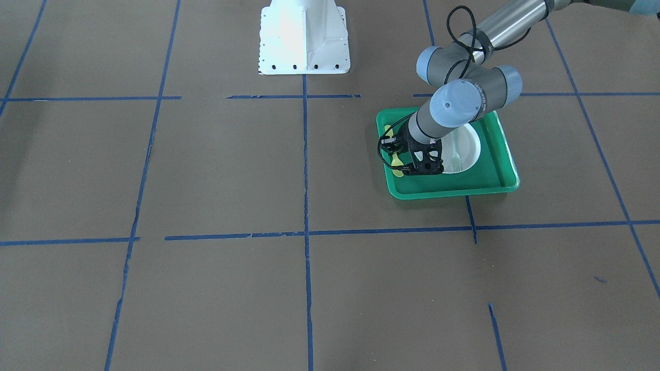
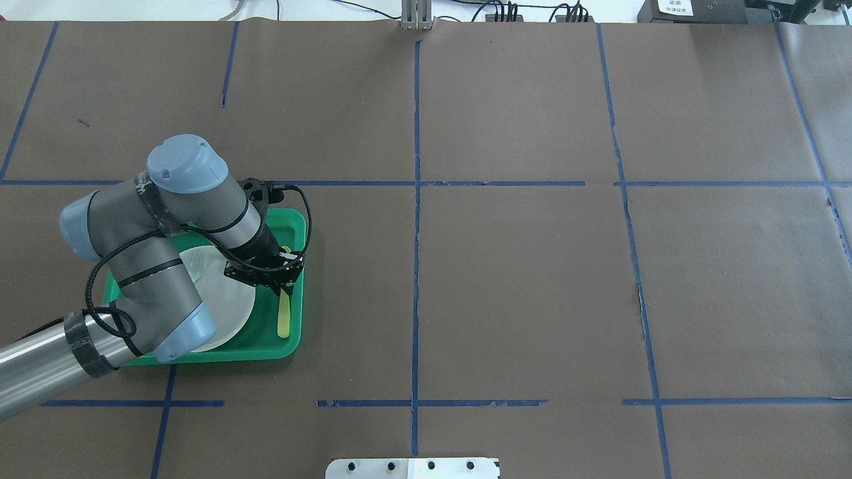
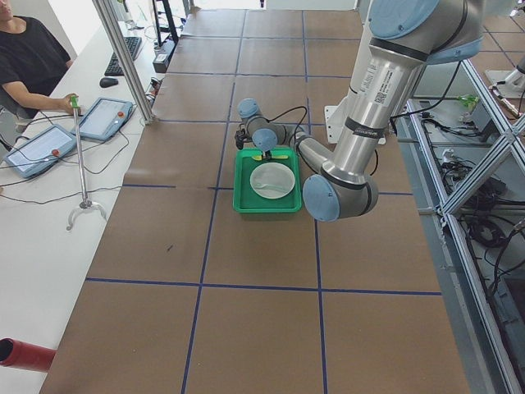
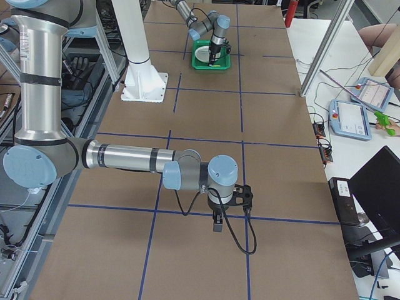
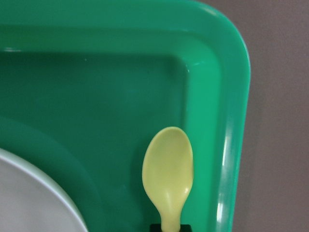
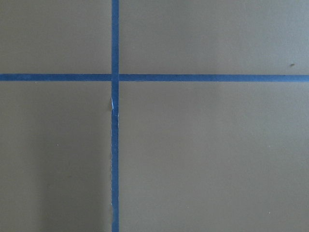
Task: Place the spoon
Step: 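Lift the yellow spoon off the plate and carry it toward the tray rim, then lower the spoon onto the tray beside the plate and open the left gripper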
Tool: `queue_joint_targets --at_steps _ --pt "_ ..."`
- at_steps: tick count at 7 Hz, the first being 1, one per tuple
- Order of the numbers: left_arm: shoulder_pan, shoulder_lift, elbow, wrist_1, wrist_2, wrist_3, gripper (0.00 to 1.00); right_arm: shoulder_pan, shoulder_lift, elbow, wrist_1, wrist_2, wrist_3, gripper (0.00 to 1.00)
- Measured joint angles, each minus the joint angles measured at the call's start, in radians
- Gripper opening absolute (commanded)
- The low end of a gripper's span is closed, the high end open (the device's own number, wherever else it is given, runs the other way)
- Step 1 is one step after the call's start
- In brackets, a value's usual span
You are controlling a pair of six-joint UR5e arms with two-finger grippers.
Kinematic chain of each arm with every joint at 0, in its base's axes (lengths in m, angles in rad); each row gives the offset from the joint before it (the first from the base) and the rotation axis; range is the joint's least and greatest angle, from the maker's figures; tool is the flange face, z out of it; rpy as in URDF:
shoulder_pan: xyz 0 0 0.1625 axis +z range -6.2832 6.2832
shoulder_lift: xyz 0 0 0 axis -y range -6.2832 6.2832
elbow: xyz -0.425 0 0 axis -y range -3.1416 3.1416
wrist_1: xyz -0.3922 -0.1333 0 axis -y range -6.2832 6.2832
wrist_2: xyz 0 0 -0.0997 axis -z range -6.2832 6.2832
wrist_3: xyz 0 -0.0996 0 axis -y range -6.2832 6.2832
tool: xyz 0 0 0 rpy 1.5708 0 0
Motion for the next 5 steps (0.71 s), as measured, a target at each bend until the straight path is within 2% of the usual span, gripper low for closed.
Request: queue_joint_targets --at_steps 1,3,5 --pt "0.0 0.001 -0.001 -0.001 0.003 0.004 0.55 0.0 0.0 0.0 0.0 0.0 0.0 1.0" --pt "0.0 0.003 -0.004 -0.002 0.005 0.006 0.72 0.0 0.0 0.0 0.0 0.0 0.0 1.0" --pt "-0.017 0.01 -0.036 0.001 0.007 0.007 0.8 0.0 0.0 0.0 0.0 0.001 0.0 1.0"
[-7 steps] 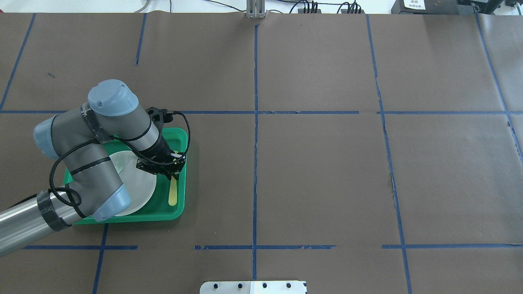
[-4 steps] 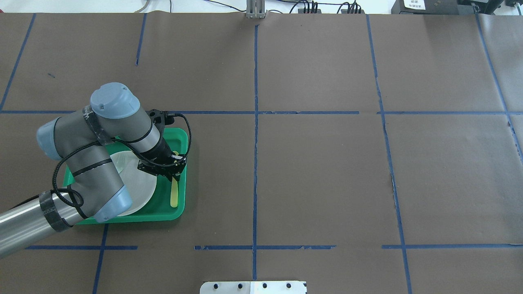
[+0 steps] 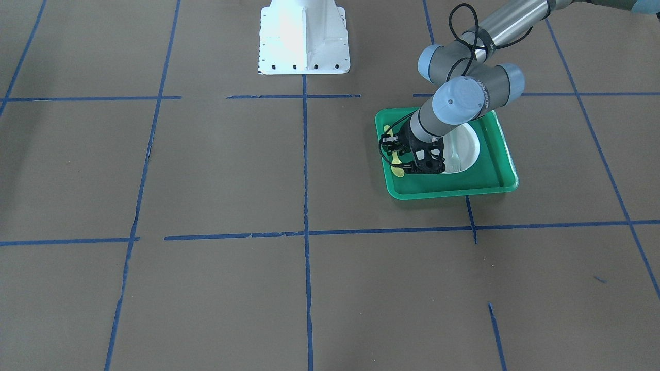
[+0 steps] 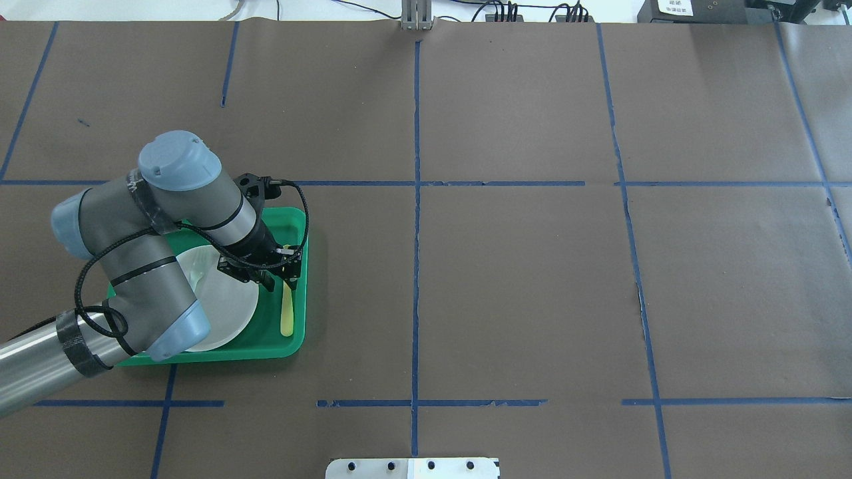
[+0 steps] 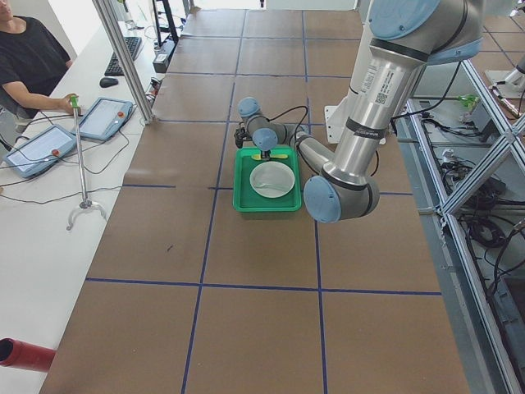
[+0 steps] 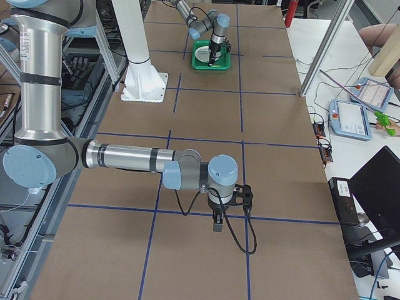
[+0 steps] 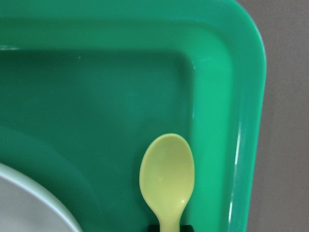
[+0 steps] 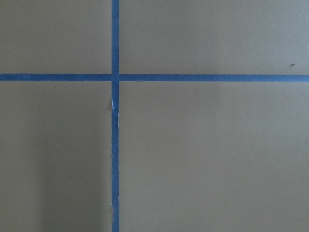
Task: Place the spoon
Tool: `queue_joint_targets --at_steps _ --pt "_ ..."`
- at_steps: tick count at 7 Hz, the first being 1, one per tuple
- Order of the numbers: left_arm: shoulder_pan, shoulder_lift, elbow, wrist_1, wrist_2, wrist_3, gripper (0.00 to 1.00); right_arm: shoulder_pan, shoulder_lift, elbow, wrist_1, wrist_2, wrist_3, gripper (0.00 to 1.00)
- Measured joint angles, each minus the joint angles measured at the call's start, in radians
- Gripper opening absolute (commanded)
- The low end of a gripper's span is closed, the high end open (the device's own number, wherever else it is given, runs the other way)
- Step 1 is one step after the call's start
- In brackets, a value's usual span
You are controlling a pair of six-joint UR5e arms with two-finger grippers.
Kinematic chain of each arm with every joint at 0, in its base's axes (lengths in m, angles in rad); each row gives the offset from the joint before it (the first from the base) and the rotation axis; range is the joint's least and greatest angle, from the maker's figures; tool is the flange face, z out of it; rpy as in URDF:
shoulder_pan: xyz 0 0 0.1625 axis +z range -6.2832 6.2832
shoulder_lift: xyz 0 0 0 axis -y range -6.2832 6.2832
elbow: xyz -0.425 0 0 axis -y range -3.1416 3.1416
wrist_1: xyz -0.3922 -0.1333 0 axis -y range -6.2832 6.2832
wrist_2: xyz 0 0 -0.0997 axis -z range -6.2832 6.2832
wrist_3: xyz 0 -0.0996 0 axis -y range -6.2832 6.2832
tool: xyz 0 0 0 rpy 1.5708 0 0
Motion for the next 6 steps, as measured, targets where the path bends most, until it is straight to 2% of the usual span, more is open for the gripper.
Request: queue_joint_targets --at_steps 4,6 --pt "-0.062 0.028 -0.082 0.007 -0.004 0.003 0.79 0.0 0.0 0.0 0.0 -0.001 0.0 1.0" --pt "-0.194 0.091 -0.182 0.012 -0.013 0.067 0.8 0.0 0.0 0.0 0.0 -0.001 0.0 1.0"
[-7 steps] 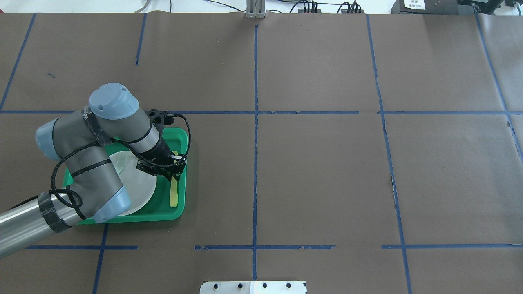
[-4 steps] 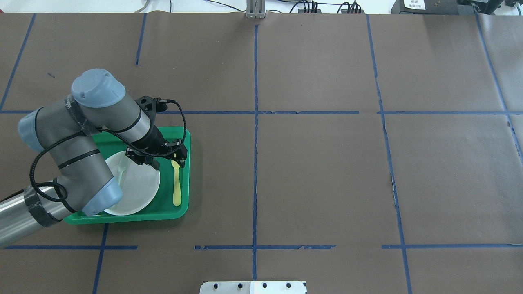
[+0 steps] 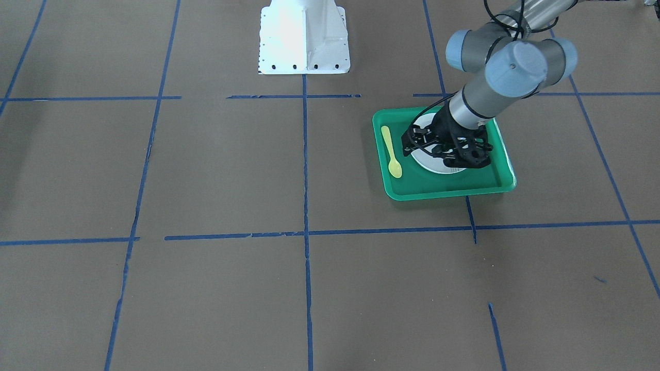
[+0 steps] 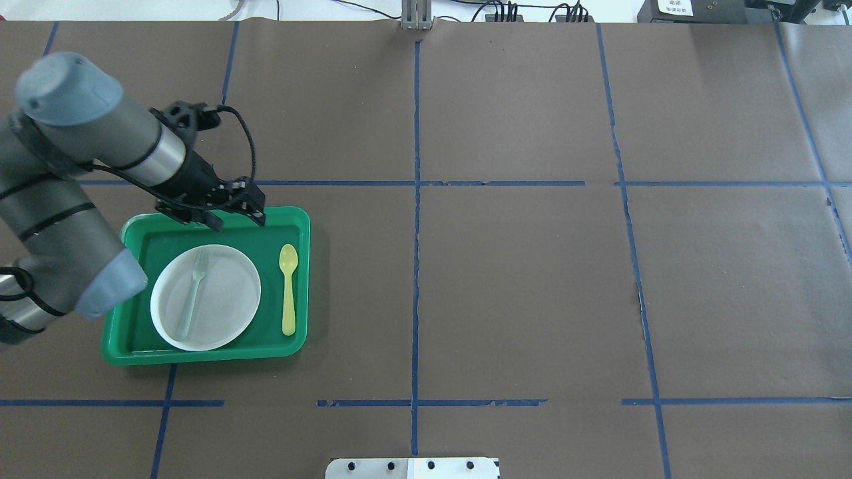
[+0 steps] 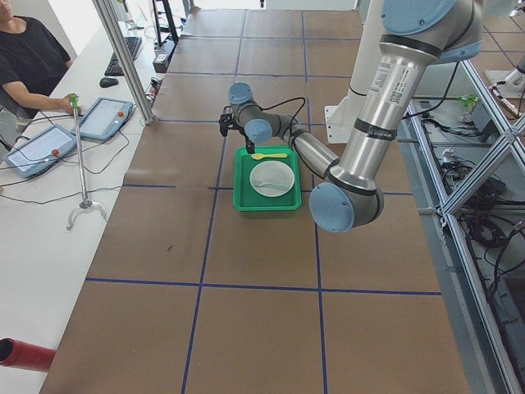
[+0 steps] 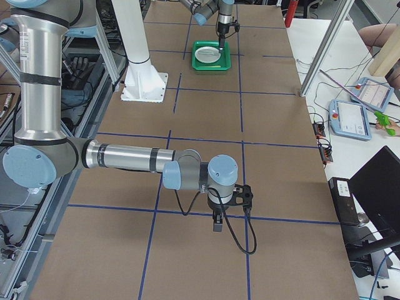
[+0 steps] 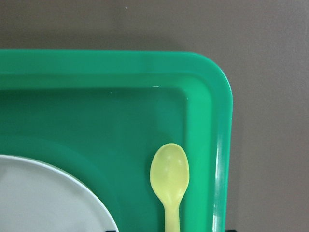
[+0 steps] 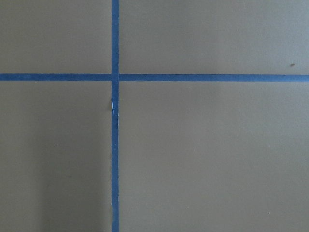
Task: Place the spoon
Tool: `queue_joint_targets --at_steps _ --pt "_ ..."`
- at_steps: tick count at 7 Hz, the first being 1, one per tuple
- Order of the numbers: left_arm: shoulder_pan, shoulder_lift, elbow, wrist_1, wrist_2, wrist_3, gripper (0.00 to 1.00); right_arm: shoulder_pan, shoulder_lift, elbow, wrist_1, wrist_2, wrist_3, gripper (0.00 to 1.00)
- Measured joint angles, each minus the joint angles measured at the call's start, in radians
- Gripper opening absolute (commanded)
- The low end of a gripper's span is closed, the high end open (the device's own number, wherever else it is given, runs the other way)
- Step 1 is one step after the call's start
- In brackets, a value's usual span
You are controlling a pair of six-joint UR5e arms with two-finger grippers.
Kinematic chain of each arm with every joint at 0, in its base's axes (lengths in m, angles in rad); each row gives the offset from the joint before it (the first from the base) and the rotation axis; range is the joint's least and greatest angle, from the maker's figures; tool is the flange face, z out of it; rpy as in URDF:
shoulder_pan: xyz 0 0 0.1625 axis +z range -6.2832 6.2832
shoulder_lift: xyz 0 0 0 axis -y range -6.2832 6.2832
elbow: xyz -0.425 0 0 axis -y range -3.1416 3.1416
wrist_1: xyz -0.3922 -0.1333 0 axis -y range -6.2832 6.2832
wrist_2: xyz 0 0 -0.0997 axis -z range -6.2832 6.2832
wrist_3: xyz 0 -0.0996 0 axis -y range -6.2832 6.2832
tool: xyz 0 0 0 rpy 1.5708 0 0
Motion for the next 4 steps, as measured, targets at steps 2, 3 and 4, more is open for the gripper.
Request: queue_joint_targets --at_steps 2,3,4 --pt "-0.145 0.102 -0.052 0.021 -0.01 0.177 0.8 0.0 0.0 0.0 0.0 0.0 0.0 1.0" --pt "-0.228 0.141 -0.057 0.081 -0.011 0.325 0.8 0.0 0.0 0.0 0.0 0.001 0.0 1.0" --pt "-0.319 0.166 -0.058 0.187 -0.012 0.514 0.8 0.0 0.0 0.0 0.0 0.0 0.0 1.0"
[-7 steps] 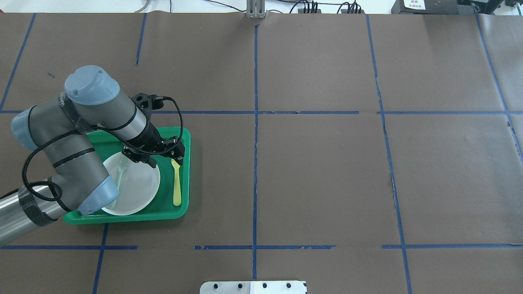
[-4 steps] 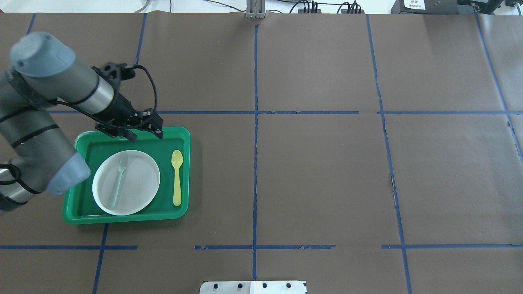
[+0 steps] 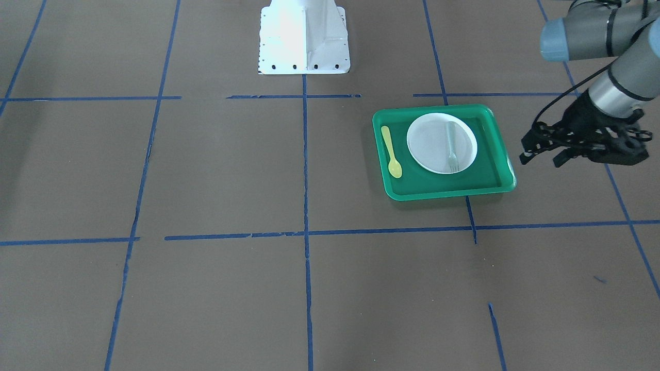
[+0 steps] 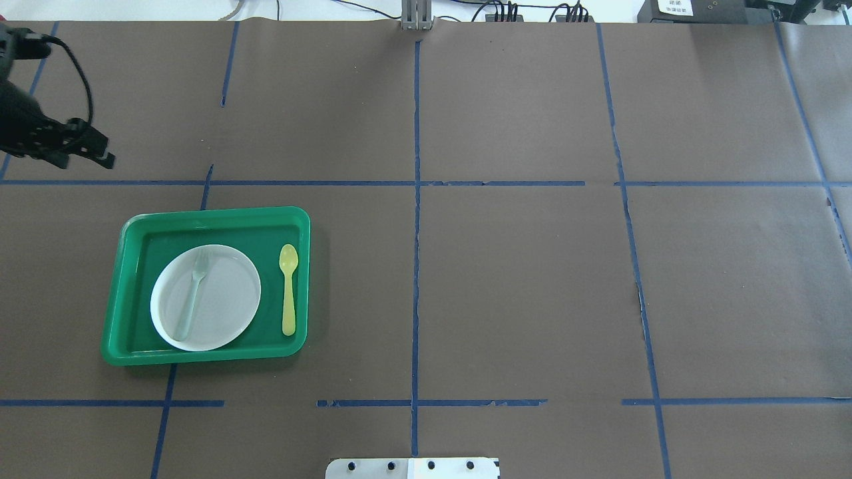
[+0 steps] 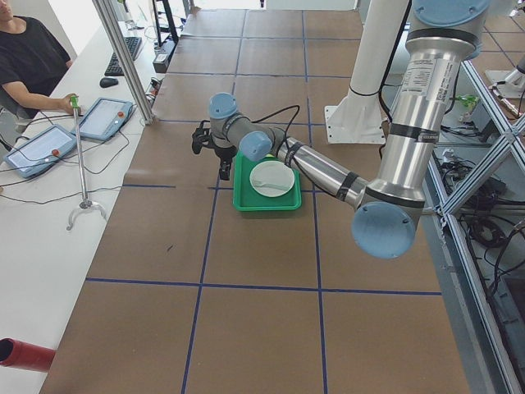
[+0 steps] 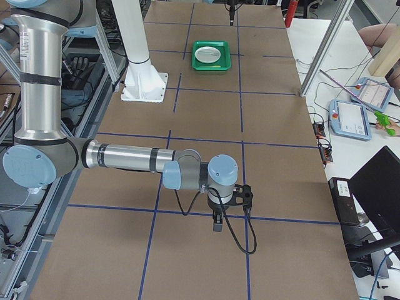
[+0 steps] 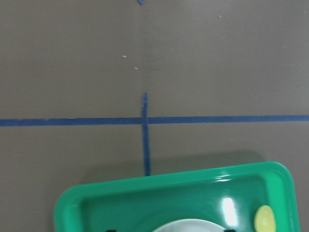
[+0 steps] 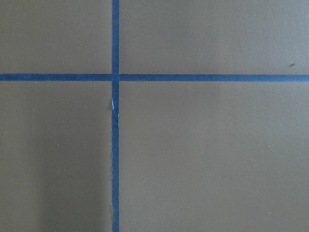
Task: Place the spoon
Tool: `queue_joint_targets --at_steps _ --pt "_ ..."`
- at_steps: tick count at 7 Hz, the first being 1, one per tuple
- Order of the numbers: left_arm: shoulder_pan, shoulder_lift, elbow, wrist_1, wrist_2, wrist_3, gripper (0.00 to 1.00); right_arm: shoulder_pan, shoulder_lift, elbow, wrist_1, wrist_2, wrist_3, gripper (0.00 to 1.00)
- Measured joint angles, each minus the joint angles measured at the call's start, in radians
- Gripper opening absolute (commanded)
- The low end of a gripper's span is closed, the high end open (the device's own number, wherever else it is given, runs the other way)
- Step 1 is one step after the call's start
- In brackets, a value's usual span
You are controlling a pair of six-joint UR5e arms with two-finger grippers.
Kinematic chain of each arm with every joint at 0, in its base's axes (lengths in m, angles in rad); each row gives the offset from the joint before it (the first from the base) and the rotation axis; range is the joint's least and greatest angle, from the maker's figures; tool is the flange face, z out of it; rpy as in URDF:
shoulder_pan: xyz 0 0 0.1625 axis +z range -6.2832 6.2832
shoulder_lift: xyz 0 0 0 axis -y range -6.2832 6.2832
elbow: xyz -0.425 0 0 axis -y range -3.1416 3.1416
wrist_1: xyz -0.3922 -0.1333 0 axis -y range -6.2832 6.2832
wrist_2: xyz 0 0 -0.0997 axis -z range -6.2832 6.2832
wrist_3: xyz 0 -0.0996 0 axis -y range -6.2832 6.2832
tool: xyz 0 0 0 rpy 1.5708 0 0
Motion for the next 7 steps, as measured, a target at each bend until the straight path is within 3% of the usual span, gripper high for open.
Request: queue_joint_targets --at_steps 1,3,4,7 --pt "-0.086 0.024 0.001 0.096 0.001 0.195 0.8 0.0 0.0 0.0 0.0 0.0 0.0 1.0" --pt "-0.227 0.089 0.017 0.172 0.008 0.479 0.85 0.0 0.0 0.0 0.0 0.0 0.0 1.0" --pt "-0.277 0.11 0.039 0.179 0.012 0.564 0.99 0.0 0.0 0.0 0.0 0.0 0.0 1.0" --pt "-0.335 0.18 0.068 0.177 0.0 0.627 1.0 0.0 0.0 0.0 0.0 0.0 0.0 1.0"
